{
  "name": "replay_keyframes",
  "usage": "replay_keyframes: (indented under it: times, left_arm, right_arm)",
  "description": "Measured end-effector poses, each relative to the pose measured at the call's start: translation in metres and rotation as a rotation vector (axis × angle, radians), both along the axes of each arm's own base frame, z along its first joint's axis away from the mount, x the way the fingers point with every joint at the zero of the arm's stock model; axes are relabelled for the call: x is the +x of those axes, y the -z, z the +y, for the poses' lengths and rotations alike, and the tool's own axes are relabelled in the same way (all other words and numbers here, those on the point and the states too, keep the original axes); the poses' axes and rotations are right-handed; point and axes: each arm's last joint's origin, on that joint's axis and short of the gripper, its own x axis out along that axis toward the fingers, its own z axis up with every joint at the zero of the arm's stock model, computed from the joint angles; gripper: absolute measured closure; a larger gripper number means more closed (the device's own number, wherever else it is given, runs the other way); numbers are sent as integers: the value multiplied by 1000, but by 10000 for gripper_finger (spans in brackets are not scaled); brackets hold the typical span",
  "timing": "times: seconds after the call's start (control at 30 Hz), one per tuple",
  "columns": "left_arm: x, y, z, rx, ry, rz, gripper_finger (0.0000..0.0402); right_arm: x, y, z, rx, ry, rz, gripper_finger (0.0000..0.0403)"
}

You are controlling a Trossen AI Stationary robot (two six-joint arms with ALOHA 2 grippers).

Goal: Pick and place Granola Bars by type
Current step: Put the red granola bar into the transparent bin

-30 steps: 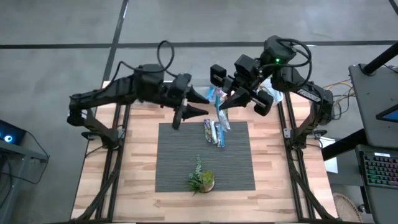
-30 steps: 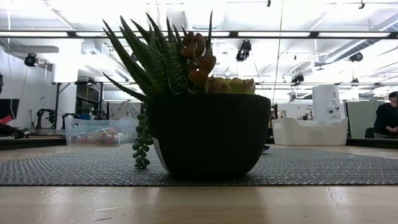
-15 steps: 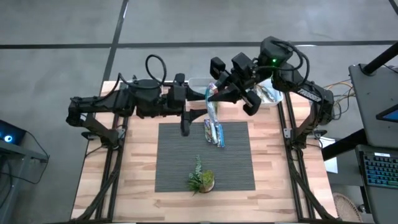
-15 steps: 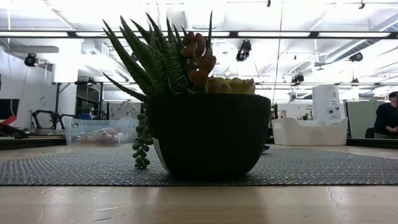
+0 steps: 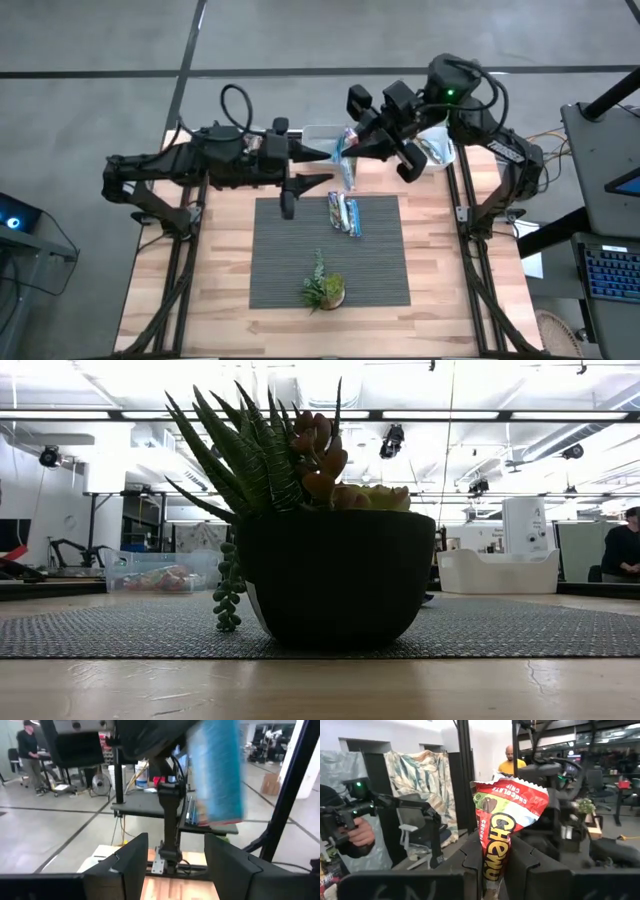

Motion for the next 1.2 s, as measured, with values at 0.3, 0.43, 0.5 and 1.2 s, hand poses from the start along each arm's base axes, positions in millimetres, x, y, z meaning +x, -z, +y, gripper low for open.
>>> replay_keyframes:
  times: [0.3, 0.43, 0.5, 1.2]
  left_arm:
    - [-1, -5, -12, -10, -67, -58, 225]
    - [2, -6, -12, -2, -91, -76, 225]
    - [1, -7, -12, -4, -94, -94, 225]
    - [7, -3, -14, -13, -37, -77, 225]
  right_arm:
    - [-9, 3, -5, -59, 156, 48, 360]
    - [-9, 4, -5, -65, 158, 47, 360]
    - [-9, 4, -5, -70, 159, 44, 360]
    - [-6, 7, -6, -72, 177, 58, 360]
